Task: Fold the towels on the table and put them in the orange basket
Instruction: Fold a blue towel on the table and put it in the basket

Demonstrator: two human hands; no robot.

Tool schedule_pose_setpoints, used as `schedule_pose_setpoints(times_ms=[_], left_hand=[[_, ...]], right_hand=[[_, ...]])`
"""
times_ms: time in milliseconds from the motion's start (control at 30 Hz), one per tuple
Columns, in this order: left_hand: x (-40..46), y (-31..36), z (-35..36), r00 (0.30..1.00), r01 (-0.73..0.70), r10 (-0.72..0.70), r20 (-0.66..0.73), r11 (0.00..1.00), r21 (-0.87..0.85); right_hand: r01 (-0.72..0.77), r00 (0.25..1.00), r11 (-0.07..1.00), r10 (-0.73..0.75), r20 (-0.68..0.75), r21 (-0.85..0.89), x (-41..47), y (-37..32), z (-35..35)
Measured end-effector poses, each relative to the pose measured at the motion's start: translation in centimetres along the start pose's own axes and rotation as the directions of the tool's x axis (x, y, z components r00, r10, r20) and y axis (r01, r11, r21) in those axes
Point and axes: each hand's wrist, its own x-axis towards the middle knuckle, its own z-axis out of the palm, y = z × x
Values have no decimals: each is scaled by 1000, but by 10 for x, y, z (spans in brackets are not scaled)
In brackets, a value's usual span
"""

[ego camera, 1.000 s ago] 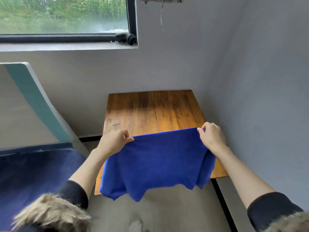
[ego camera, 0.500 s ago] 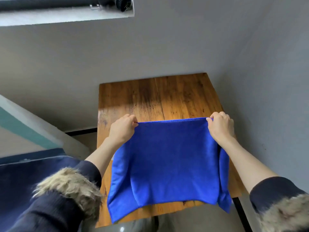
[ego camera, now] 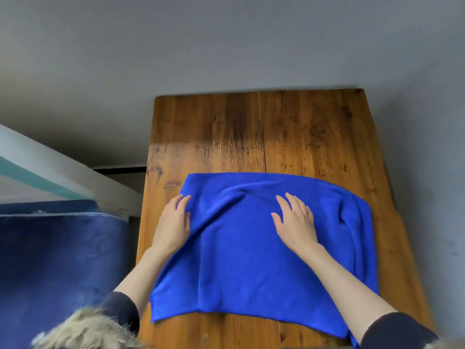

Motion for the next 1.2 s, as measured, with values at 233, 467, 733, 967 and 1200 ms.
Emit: schedule_pose_setpoints(times_ms=[233, 467, 733, 967, 1200], left_hand=[[-2, -25, 42, 997, -32, 17, 76, 977, 213], [-21, -28, 50, 979, -203, 195, 56, 944, 262], [33, -61, 5, 969, -103, 124, -213, 989, 109], [79, -42, 8, 961, -255, 266, -81, 959, 124], [92, -42, -16, 987, -133, 164, 7, 825, -550]], right_hand=[[62, 998, 996, -60, 34, -71, 13, -47, 62], [60, 995, 981, -72, -63, -182, 3, -42, 94], [84, 993, 980, -97, -66, -178, -4, -28, 92], [59, 997, 981, -68, -45, -184, -8, -31, 90], [43, 996, 984, -56, -74, -173, -6, -35, 93]])
